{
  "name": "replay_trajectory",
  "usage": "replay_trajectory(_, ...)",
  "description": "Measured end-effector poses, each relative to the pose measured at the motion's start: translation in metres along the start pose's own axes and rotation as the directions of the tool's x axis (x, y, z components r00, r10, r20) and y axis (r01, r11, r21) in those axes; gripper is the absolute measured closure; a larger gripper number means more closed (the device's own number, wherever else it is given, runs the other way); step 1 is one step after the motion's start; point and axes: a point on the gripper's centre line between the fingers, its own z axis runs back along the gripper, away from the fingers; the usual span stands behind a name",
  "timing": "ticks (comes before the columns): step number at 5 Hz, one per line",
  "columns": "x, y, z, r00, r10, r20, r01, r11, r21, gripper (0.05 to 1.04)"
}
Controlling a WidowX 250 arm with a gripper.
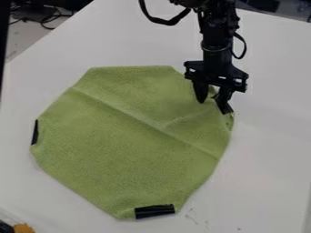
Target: Unfold the cloth from left bottom to right top
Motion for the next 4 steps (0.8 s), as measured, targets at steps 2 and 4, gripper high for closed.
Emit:
replay_trajectory(2,-0.011,0.021,0.051,0.993,0.001,0.119,-0.018,0.99,0.141,0.079)
replay_trajectory(4,-0.043,0.052,0.077,0.988,0.044,0.148,-0.068,0.985,0.159,0.083)
